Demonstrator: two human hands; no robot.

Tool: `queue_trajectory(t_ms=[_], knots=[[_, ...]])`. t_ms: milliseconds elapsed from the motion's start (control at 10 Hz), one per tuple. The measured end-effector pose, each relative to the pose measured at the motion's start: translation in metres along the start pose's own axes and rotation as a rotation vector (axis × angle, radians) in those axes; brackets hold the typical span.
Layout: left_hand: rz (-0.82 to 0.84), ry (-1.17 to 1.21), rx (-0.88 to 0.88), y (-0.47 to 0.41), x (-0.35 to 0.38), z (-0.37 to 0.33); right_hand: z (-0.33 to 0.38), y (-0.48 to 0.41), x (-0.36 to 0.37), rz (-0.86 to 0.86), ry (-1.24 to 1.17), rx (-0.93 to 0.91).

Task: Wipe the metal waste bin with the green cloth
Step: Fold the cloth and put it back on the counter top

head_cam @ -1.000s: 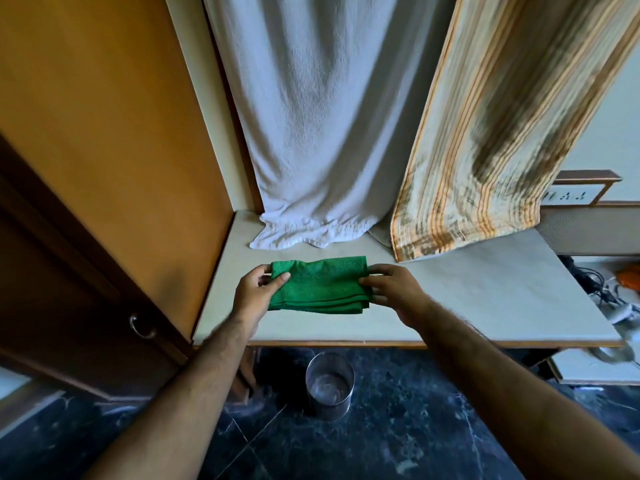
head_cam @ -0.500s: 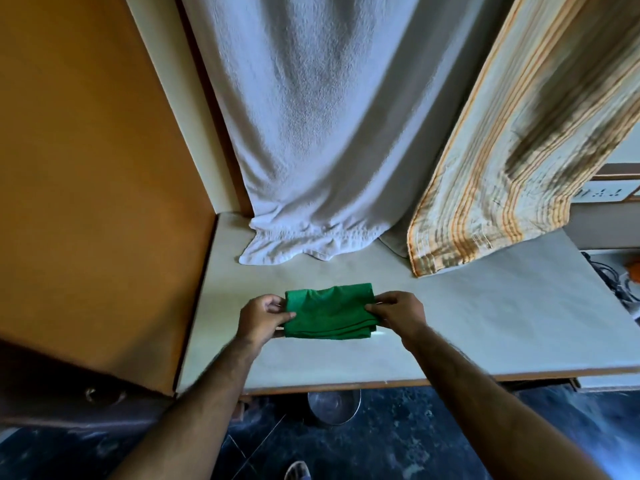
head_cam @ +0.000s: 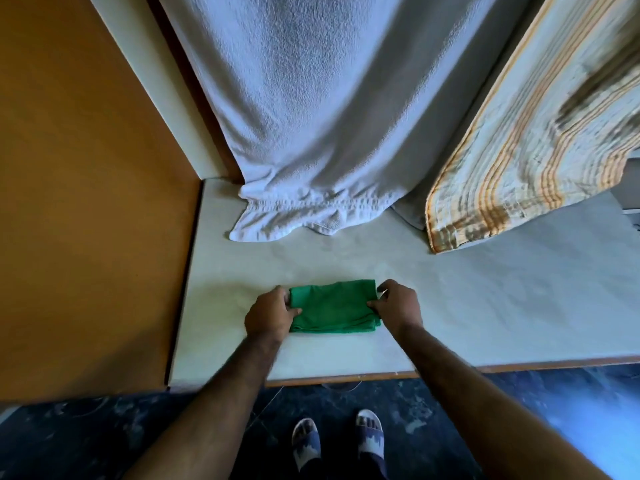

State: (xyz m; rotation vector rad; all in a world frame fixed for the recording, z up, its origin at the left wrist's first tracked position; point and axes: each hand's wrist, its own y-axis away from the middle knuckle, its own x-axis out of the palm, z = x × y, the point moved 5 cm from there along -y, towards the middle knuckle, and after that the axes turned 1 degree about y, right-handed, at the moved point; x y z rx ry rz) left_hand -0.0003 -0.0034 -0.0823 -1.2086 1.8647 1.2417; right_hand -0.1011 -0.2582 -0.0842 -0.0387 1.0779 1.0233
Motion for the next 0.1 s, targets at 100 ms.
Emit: queue_trajectory(t_ms=[100], knots=[[-0.059,-0.200,0.121,0.0006,-0.0144,-0.0161,0.0221,0.0019,-0.0168,-0.070,0.266,-0.209]])
